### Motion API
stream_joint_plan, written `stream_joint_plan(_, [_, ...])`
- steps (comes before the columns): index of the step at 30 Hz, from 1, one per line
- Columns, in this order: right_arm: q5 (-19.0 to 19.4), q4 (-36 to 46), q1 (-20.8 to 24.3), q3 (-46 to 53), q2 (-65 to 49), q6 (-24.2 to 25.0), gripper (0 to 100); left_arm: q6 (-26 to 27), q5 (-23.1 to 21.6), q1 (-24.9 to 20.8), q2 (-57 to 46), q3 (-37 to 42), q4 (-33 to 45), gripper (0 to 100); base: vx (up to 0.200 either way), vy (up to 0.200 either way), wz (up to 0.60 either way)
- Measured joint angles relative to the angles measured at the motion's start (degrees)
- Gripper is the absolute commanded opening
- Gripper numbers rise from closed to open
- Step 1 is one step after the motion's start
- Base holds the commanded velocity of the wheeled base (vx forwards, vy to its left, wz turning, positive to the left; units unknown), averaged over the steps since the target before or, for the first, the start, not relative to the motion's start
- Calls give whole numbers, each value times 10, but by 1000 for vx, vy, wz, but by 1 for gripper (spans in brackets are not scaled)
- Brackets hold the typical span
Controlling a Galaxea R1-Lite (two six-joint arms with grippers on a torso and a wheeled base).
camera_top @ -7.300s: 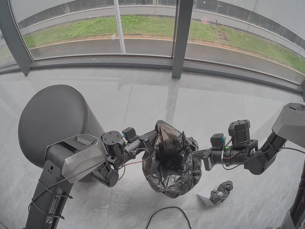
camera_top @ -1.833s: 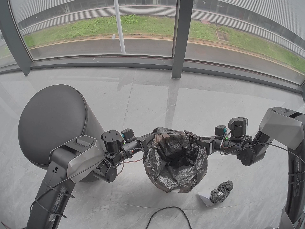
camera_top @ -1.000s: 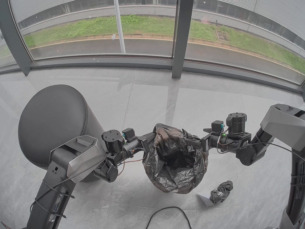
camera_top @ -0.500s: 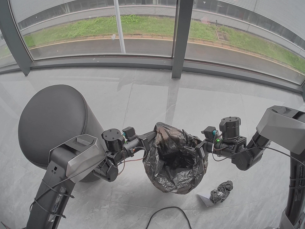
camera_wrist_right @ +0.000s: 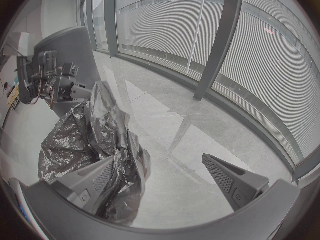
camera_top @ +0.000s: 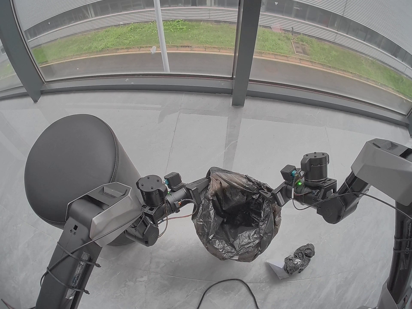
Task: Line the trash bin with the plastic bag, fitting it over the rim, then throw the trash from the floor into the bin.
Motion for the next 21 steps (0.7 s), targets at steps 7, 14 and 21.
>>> stream_joint_plan(7, [10, 2, -36, 21, -27, 0, 100, 1, 1, 0, 12, -3, 0, 0, 0, 0, 0])
stream_joint_plan(14, [29, 2, -76, 22, -23, 0, 100, 1, 0, -3, 15, -5, 0, 0, 0, 0, 0])
stream_joint_plan(21, [41, 1, -86, 13, -4, 1, 100, 2, 0, -5, 15, -6, 1, 0, 0, 0, 0])
